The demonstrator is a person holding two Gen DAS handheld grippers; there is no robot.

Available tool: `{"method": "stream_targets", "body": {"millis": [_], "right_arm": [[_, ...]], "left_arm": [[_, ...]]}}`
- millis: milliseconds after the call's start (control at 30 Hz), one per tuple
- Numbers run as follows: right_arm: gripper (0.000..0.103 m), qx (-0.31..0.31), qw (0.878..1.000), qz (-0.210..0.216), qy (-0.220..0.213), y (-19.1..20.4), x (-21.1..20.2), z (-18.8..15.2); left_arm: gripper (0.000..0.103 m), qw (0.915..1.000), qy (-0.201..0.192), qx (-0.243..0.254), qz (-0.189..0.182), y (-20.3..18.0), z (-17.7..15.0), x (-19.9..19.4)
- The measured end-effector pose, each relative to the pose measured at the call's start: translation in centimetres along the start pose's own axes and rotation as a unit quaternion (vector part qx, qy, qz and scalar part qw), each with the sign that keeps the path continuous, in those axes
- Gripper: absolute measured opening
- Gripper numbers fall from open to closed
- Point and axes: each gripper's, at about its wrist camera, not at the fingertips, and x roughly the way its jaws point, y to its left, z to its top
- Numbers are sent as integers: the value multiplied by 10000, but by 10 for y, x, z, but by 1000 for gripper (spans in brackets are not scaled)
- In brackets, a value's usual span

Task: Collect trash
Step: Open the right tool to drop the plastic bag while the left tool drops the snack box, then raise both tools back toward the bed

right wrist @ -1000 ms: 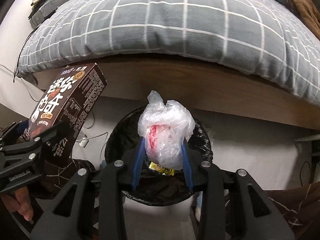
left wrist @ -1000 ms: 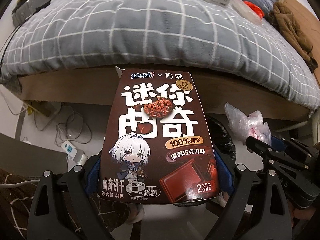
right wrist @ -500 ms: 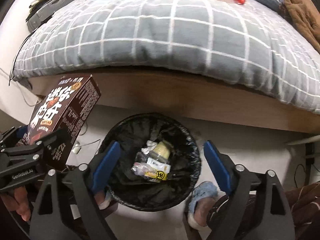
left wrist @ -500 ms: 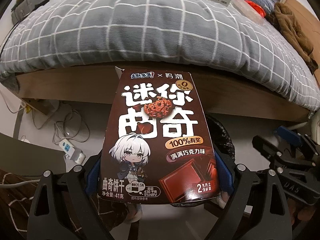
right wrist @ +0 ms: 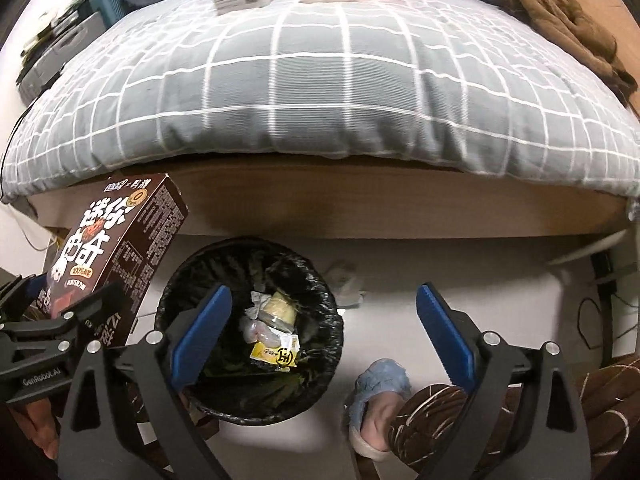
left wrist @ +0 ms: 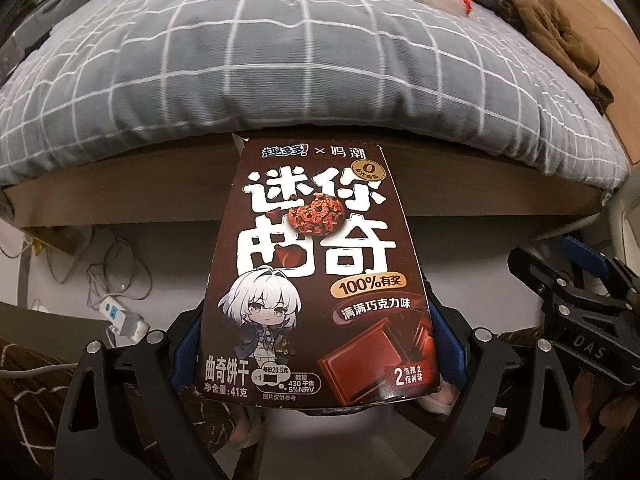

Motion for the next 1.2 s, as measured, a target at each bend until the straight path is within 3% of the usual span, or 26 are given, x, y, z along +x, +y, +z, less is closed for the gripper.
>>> {"method": "stream_targets", "body": {"millis": [167, 267, 467, 733, 1200], "right_arm": [[90, 96, 9999, 4, -30, -6, -1, 0], [90, 70, 9999, 28, -74, -4, -4, 1], [90, -59, 9998, -16, -202, 6, -5, 2], [90, -104, 9977, 20, -669, 11, -25, 17], [90, -195, 9871, -147, -1584, 6, -71, 70]], "left_arm": [[91, 9998, 42, 89, 157, -4, -3, 4], [97, 9996, -8, 88, 250, -7, -2, 2], [97, 9995, -100, 19, 310, 3, 2, -4], [97, 9981, -508, -54, 345, 9, 21, -28], [97, 9901, -1371, -120, 269, 11, 88, -73]]}}
